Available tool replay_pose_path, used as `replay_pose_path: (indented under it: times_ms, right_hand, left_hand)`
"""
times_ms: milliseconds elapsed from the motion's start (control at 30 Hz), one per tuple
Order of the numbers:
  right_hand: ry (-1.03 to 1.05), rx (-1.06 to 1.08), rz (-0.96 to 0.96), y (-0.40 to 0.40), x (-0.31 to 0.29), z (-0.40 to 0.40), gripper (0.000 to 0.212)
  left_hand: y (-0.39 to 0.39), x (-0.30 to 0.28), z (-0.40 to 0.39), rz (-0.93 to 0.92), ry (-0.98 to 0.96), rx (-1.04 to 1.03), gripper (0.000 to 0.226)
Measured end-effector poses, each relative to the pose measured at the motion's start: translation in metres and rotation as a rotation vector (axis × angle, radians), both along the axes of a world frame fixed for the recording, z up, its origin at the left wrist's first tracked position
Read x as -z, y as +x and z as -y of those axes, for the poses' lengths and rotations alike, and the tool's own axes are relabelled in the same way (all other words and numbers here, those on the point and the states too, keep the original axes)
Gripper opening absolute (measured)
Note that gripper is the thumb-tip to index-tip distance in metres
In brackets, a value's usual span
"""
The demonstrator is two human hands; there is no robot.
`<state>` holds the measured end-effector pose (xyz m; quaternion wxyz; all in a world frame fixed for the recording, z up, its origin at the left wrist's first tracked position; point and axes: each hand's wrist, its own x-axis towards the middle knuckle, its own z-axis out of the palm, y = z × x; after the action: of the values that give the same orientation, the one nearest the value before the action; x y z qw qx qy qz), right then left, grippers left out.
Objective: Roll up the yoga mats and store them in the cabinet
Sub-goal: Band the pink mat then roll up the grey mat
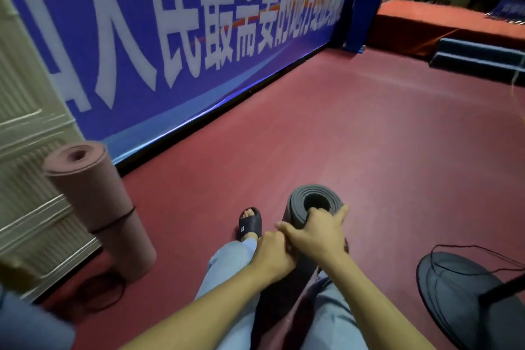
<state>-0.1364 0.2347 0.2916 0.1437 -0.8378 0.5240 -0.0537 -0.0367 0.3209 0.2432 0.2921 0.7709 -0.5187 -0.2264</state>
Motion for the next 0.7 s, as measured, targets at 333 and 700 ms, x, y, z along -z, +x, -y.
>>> replay_pose_path:
  times_ms: [333,700]
  right_hand:
    - [-0.143,-0.290,0.006,0.072,-0.055,0.007,0.042]
    - [-0.311,-1.207,-0.215,0.237,0.050,-0.039,0.049]
  left_hand:
    - [0.077,-0.042,-0.021,-0.277,-0.096,-0.169,0.023]
    - [0.323,0.166,-0.157,-0.453,0.275,-1.058,0.019]
